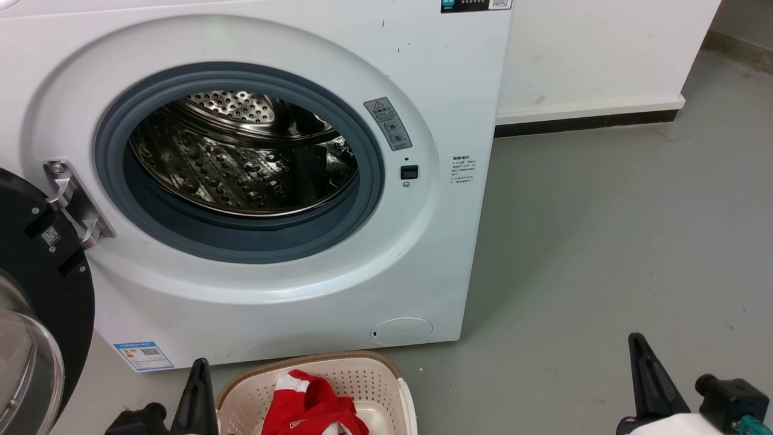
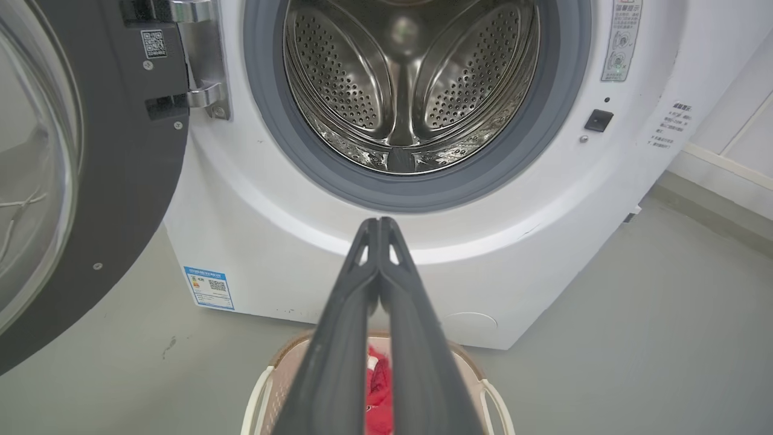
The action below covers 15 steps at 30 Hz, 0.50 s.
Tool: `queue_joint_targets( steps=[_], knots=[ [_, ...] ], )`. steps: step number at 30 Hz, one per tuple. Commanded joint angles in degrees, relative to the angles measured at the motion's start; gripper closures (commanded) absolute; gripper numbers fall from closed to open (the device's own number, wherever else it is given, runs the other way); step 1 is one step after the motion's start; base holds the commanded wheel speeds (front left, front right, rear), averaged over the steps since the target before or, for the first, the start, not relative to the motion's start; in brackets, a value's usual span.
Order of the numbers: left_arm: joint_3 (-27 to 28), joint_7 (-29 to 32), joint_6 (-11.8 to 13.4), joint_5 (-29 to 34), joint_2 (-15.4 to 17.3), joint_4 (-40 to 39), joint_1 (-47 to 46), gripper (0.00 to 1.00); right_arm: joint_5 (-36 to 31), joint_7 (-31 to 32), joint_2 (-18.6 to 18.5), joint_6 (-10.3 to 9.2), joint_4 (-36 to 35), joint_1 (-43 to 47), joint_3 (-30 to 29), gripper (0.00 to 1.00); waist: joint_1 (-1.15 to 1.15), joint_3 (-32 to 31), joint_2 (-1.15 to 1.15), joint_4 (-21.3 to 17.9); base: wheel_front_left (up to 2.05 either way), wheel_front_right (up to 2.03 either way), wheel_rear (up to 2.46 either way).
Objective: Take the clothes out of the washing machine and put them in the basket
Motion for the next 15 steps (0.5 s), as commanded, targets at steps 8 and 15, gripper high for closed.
queue_joint_targets(
  steps=[8,15],
  knots=[
    [0.68,2.45,-1.31,-11.56,0.07,0.30,-3.54,1.00,12.48,2.44,-0.34,-0.01,-0.05,-3.16,-0.40,1.00,0.00,0.20,0.00,0.39,0.00,0.00,0.00],
    [1.04,4.03,-2.02,-18.38,0.05,1.04,-4.74,1.00,19.74,4.02,-0.42,-0.02,0.43,-4.15,-0.62,1.00,0.00,0.34,0.00,0.67,0.00,0.00,0.00]
  ],
)
